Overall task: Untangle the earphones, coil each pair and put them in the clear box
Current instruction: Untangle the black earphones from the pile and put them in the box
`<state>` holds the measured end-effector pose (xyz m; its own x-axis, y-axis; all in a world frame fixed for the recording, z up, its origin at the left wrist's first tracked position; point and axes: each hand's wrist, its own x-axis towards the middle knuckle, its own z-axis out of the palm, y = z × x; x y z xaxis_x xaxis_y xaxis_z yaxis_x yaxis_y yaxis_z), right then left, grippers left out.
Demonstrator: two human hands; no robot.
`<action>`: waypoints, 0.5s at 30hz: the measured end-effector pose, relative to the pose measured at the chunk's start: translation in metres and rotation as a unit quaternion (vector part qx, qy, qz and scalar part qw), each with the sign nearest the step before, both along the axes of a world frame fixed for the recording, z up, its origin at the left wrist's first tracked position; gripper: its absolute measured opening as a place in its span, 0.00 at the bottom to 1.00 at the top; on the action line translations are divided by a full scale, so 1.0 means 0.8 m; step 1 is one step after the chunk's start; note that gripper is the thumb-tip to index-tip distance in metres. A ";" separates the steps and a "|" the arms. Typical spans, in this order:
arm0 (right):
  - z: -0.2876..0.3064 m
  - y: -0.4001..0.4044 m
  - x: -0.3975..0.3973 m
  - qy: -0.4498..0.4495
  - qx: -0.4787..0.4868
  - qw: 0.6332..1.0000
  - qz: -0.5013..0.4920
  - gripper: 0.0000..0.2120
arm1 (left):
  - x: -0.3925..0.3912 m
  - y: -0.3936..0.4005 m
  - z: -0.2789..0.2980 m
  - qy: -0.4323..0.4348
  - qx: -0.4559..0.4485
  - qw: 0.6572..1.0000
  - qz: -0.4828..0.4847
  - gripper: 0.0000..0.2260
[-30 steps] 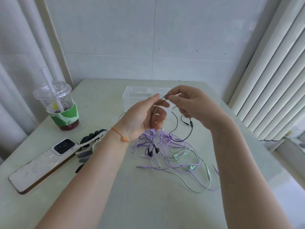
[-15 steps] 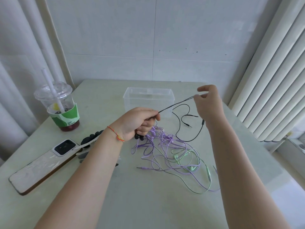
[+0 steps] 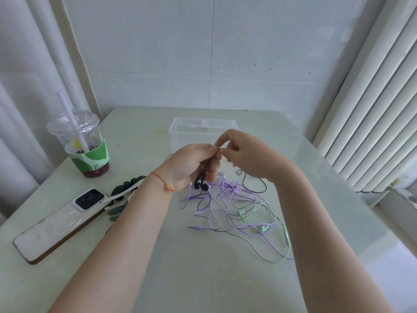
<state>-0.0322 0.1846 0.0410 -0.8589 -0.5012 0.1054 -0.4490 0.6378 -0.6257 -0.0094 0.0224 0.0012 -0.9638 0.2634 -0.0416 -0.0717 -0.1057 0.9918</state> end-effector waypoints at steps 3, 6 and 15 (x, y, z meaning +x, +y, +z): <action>0.003 0.010 -0.003 0.029 0.027 0.999 -0.019 0.05 | 0.002 -0.001 -0.001 0.005 -0.025 0.999 -0.027 0.13; 0.004 0.014 -0.007 0.041 -0.027 0.998 -0.036 0.04 | 0.006 0.001 -0.001 0.004 -0.006 0.998 -0.070 0.12; -0.004 0.015 -0.019 0.054 -0.151 0.983 -0.083 0.04 | 0.017 0.002 0.011 0.010 0.125 0.985 -0.120 0.09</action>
<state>-0.0471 0.1962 0.0381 -0.9018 -0.2859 0.3241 -0.4289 0.5000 -0.7524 0.0045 0.0237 0.0098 -0.8723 0.4837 0.0715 -0.1059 -0.3298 0.9381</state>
